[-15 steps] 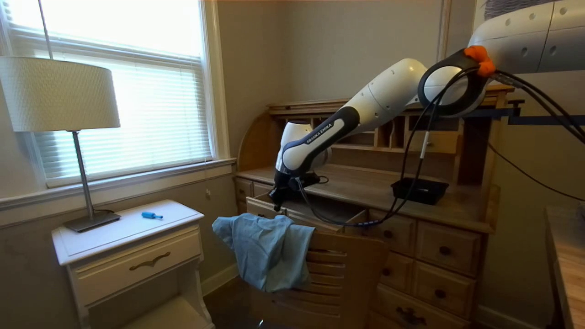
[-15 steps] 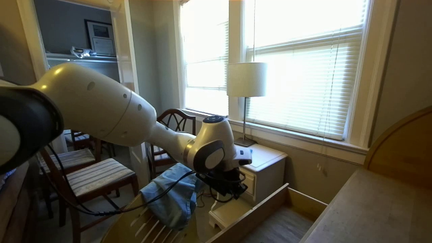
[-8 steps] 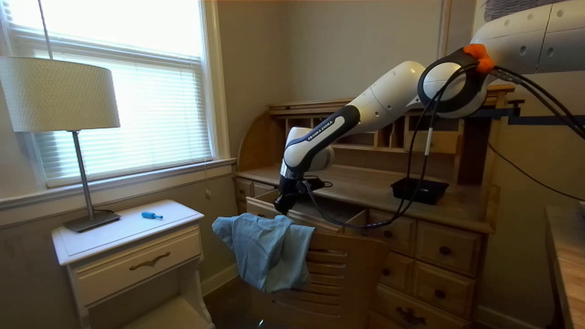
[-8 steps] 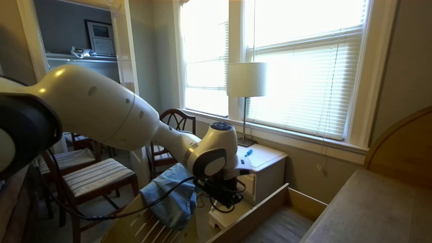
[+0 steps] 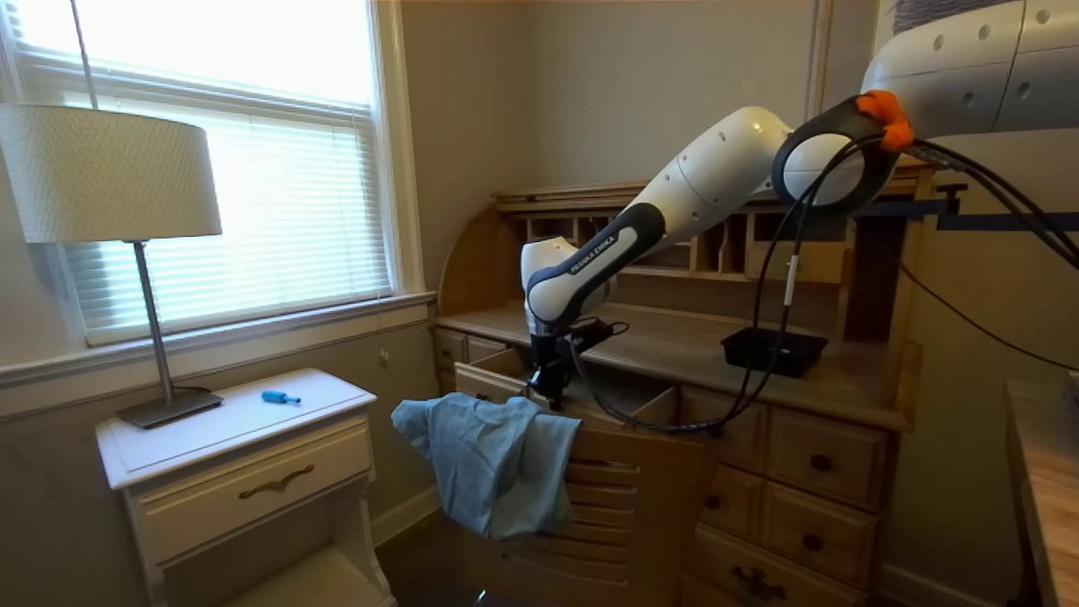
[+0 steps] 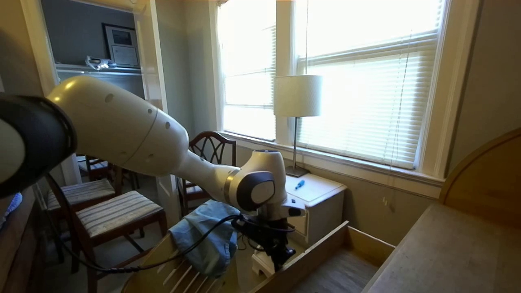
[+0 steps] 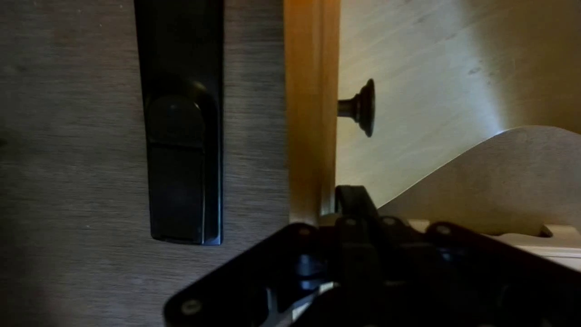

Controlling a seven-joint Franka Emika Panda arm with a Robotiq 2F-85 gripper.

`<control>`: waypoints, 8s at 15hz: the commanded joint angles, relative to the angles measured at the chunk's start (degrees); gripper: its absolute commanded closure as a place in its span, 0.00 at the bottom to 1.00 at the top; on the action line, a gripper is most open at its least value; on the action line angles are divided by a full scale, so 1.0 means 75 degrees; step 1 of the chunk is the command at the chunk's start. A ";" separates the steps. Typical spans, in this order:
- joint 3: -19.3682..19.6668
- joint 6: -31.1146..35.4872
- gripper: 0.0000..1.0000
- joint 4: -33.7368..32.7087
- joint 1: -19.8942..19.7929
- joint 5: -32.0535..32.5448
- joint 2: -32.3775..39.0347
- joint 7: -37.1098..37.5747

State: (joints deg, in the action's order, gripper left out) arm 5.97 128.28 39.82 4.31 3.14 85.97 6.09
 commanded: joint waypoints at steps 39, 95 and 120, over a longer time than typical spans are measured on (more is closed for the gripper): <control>-0.0201 0.1985 0.94 -0.1404 0.0334 0.0409 -0.0045 0.0901; -0.1346 0.1861 1.00 -0.0164 -0.0461 -0.0618 -0.0030 -0.0248; 0.1093 -0.0464 1.00 0.0139 0.0492 0.0100 -0.0094 0.4038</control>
State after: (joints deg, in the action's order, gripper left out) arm 14.01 127.85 38.88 9.14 4.16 86.12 36.76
